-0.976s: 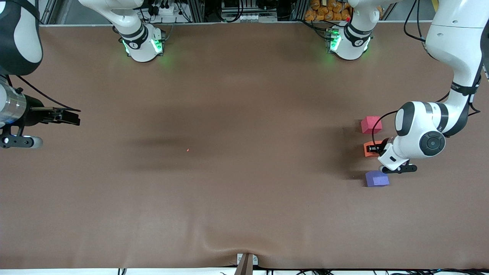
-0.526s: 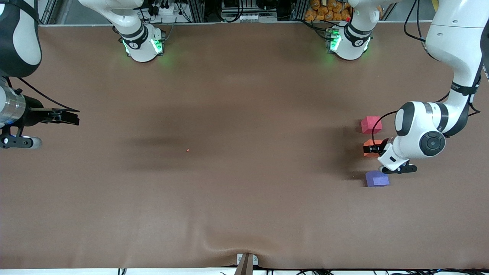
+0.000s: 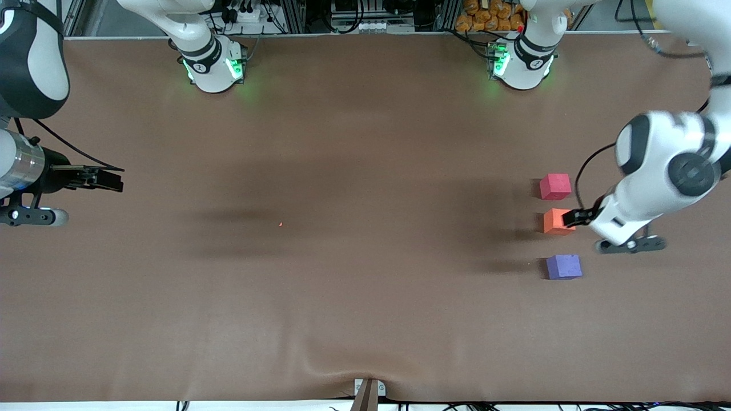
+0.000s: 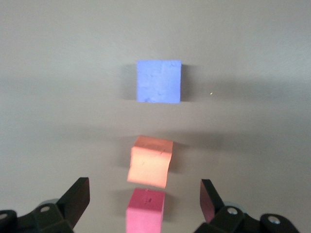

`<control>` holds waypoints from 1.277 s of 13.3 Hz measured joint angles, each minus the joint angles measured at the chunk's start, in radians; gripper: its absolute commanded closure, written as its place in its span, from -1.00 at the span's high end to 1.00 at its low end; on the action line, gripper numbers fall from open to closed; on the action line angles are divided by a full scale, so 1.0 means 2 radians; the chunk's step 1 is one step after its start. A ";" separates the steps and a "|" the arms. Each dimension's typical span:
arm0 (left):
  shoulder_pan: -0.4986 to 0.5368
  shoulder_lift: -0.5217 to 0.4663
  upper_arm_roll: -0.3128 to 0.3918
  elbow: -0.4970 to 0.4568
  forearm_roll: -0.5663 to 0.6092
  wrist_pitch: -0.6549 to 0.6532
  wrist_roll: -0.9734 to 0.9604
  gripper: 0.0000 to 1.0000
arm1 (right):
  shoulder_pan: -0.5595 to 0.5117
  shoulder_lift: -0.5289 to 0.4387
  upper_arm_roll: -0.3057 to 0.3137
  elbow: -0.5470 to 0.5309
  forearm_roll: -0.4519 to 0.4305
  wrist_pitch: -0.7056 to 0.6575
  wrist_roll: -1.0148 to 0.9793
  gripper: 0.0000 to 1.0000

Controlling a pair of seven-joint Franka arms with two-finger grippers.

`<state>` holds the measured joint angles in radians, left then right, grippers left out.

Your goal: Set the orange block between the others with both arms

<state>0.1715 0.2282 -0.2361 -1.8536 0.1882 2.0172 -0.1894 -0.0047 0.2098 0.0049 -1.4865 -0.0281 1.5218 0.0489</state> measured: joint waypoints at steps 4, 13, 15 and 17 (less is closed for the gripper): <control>0.001 -0.060 0.000 0.074 -0.017 -0.154 0.051 1.00 | 0.001 -0.001 0.000 0.001 0.002 0.001 0.000 1.00; -0.080 -0.116 0.088 0.203 -0.096 -0.325 0.112 1.00 | -0.003 -0.004 -0.006 0.010 0.030 -0.017 0.000 1.00; -0.081 -0.116 0.090 0.206 -0.097 -0.339 0.112 1.00 | -0.006 -0.004 -0.007 0.018 0.029 -0.017 0.000 1.00; -0.085 -0.115 0.089 0.206 -0.098 -0.346 0.112 1.00 | -0.012 -0.004 -0.008 0.022 0.028 -0.018 0.000 1.00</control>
<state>0.0012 -0.0015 -0.0571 -1.4412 -0.0073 1.3244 0.0351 -0.0287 0.2013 -0.0116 -1.4426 0.0273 1.4858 0.0490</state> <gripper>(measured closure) 0.000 0.000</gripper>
